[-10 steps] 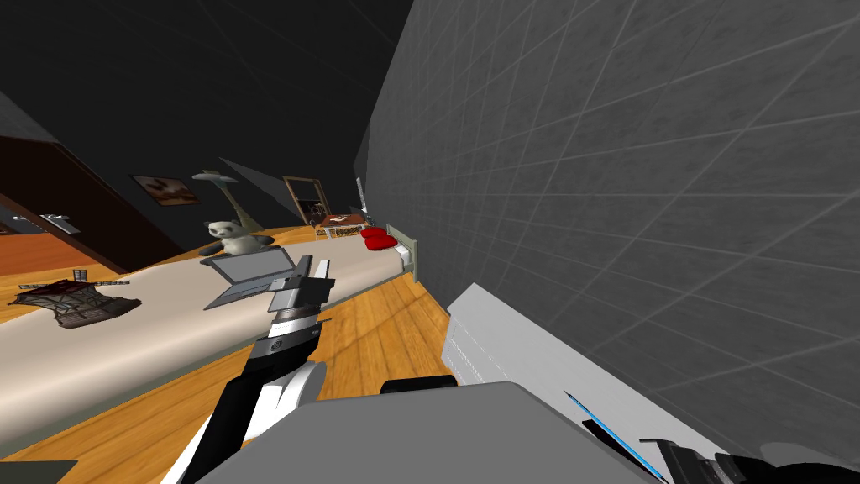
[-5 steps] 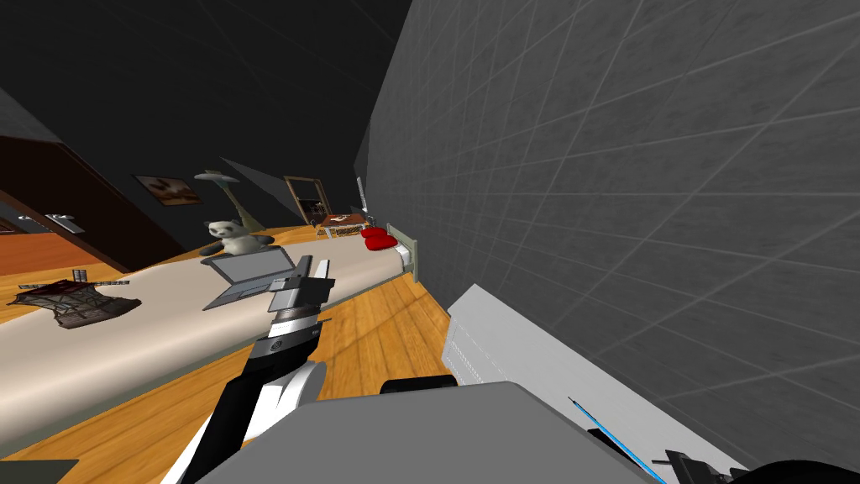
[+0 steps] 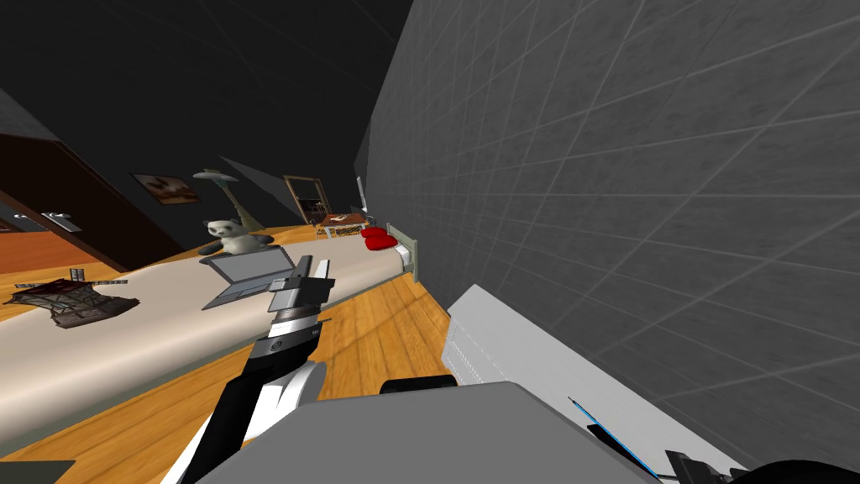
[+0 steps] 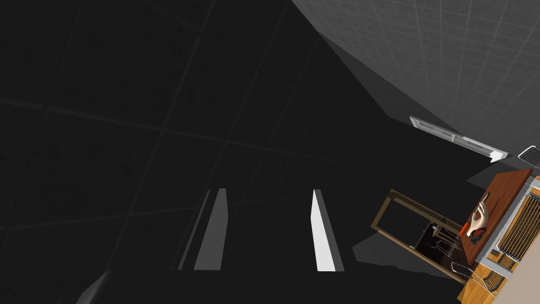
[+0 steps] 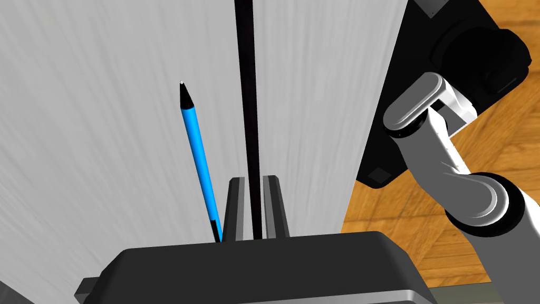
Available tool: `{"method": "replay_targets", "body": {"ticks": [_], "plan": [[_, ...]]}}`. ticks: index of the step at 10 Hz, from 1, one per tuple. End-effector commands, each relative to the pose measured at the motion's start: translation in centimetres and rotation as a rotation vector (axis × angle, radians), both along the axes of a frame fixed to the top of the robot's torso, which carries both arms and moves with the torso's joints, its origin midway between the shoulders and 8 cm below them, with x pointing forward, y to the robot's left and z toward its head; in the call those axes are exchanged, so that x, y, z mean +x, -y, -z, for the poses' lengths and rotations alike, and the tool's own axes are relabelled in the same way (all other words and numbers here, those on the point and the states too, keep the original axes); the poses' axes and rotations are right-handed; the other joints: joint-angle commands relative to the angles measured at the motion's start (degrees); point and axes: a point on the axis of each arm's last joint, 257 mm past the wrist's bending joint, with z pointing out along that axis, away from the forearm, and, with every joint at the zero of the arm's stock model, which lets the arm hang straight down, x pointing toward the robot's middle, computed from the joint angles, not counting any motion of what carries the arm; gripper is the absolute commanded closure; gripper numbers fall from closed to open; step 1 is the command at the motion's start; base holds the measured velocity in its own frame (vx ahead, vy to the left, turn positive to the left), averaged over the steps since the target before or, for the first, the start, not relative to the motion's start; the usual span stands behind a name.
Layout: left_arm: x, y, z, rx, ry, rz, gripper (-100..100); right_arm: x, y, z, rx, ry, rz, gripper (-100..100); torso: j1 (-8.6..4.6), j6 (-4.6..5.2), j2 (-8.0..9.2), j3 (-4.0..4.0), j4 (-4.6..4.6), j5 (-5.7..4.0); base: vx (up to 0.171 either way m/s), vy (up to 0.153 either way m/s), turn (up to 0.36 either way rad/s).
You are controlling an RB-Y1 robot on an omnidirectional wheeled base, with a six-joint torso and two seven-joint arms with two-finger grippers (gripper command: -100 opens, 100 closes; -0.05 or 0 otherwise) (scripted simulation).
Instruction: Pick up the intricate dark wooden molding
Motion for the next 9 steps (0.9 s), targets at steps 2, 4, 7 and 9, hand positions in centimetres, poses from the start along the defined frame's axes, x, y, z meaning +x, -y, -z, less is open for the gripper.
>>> {"method": "replay_targets", "body": {"ticks": [2, 4, 7, 9], "plan": [[0.0, 0.0, 0.0, 0.000, 0.000, 0.000, 0, 1.4, 0.1, -0.3, 0.001, 0.006, -0.008, 100, 0.01, -0.02, 0.05, 0.03, 0.01, 0.01, -0.030, 0.007, -0.026], [0.0, 0.0, 0.0, 0.000, 0.000, 0.000, 0, 2.0, 0.2, -0.5, 0.003, 0.006, -0.012, 100, 0.07, -0.01, 0.14, 0.09, 0.04, 0.04, -0.036, 0.009, -0.016], [0.0, 0.0, 0.0, 0.000, 0.000, 0.000, 0, 3.1, 0.4, -1.0, 0.004, 0.007, -0.019, 100, 0.07, -0.02, 0.13, 0.08, 0.04, 0.05, -0.030, 0.009, -0.017], [0.0, 0.0, 0.0, 0.000, 0.000, 0.000, 0, 4.4, 0.7, -1.6, 0.001, 0.014, -0.021, 100, 0.07, 0.00, 0.10, 0.06, 0.03, 0.05, -0.028, 0.005, -0.025]]}}
